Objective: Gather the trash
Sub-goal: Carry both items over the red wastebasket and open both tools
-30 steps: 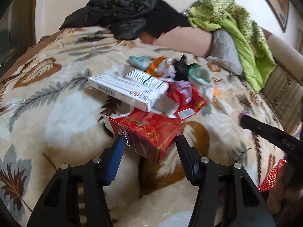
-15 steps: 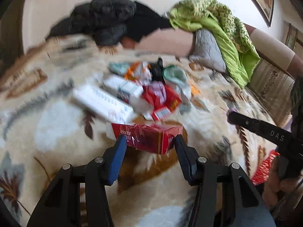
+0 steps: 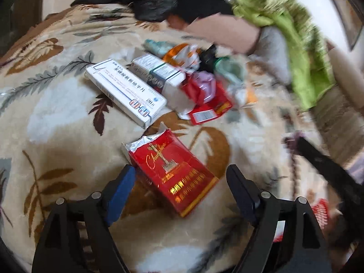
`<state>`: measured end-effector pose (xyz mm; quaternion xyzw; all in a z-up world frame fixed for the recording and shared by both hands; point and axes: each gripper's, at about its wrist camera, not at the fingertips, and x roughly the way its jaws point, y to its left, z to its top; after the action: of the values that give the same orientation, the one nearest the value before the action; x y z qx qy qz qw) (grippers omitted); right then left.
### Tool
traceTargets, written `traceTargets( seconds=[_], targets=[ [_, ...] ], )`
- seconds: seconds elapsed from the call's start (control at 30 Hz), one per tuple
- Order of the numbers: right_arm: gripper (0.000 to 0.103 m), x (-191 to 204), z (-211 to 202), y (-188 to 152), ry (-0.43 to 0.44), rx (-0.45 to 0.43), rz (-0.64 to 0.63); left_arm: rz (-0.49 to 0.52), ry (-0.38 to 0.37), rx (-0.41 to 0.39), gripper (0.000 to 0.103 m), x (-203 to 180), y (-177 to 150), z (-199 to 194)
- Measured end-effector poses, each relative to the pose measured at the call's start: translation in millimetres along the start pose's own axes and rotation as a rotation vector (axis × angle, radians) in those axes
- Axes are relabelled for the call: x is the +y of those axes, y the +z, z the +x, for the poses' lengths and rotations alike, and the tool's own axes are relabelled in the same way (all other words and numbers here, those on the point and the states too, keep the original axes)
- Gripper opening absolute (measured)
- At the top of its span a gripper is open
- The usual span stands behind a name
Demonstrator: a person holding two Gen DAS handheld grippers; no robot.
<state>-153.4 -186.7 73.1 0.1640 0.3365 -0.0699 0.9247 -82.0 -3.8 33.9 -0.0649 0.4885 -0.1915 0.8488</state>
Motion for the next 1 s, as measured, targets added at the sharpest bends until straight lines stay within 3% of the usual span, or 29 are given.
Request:
traceTargets(
  seconds=[0.17,0.23,0.27,0.47,0.63,0.87,1.0],
  targets=[
    [0.026,-7.9,-2.3,0.8,-0.009,0.002,0.012,0.03,0.108,0.018,0.08,-13.8,5.7,19.0],
    [0.026,-11.5,-3.6,1.2,-0.013,0.0,0.013,0.041,0.119,0.002,0.068,-12.2,5.6,16.6],
    [0.026,-13.1,-3.9,1.5,-0.014,-0.001,0.017,0.046,0.12,-0.001,0.067,-9.0,6.0,15.1],
    [0.026,-15.2,-1.3,2.3,0.017,0.012,0.054,0.031,0.001,-0.03,0.059,8.0,1.9,-1.4],
    [0.026,-7.6,-5.1,0.9,0.044,0.004,0.046,0.095,-0.077,-0.13,0.059,-2.6,0.3,-26.0],
    [0.026,-43.3,-66.5,-7.9,0.104,-0.05,0.15,0.256,-0.27,-0.178,0.059,-55.2,-5.5,-51.3],
    [0.026,-79.7,-116.0,-22.3,0.065,-0.073,0.193,0.358,-0.415,-0.139,0.059,-103.3,-15.7,-62.7]
  ],
)
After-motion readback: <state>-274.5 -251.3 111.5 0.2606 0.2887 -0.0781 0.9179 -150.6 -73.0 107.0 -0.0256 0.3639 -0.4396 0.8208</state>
